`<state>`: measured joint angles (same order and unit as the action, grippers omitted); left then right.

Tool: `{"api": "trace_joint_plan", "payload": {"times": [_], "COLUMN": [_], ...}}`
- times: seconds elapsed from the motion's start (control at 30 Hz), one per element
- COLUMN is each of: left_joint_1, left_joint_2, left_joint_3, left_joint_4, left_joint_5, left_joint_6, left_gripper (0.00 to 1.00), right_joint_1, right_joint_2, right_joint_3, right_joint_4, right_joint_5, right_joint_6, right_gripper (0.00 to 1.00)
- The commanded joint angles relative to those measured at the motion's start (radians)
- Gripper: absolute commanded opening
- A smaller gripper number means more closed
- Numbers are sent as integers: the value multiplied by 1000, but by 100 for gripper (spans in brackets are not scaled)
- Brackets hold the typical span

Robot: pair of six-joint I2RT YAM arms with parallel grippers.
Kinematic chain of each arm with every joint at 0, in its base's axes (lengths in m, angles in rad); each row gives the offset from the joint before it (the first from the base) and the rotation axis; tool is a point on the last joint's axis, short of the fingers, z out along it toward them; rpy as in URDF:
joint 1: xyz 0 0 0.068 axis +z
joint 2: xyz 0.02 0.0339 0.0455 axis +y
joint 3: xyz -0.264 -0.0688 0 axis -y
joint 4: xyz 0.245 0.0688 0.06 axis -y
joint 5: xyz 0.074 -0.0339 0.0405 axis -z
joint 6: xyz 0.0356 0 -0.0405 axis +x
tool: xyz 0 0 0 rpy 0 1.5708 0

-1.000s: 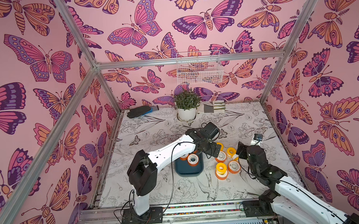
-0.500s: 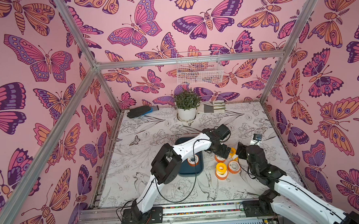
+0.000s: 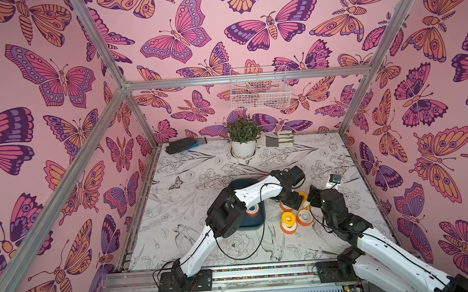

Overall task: Put the sealing tape into the storage box
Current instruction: Pick up the sealing tape at the center of the board.

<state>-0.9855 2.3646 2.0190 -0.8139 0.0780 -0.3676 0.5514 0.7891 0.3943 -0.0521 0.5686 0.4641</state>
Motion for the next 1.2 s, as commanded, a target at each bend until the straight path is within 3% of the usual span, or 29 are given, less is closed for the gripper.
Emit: {"api": "trace_joint_plan", "payload": {"times": [0.0, 0.63, 0.9, 1.17], "left_joint_1": [-10, -14, -24, -29], "left_joint_2": [31, 106, 68, -17], "left_joint_3": [28, 99, 93, 77], "left_joint_4": [-42, -125, -136, -151], "left_joint_5": [-36, -170, -215, -231], "left_joint_6": [2, 15, 29, 45], "left_gripper": [100, 77, 66, 64], "right_joint_1": [-4, -4, -4, -4], "right_joint_2": [3, 0, 6, -12], "right_joint_3": [14, 12, 15, 8], "right_joint_4": [3, 1, 1, 1], "right_joint_5": [11, 13, 9, 14], "right_joint_6": [1, 1, 0, 3], "right_gripper": [83, 84, 84, 84]}}
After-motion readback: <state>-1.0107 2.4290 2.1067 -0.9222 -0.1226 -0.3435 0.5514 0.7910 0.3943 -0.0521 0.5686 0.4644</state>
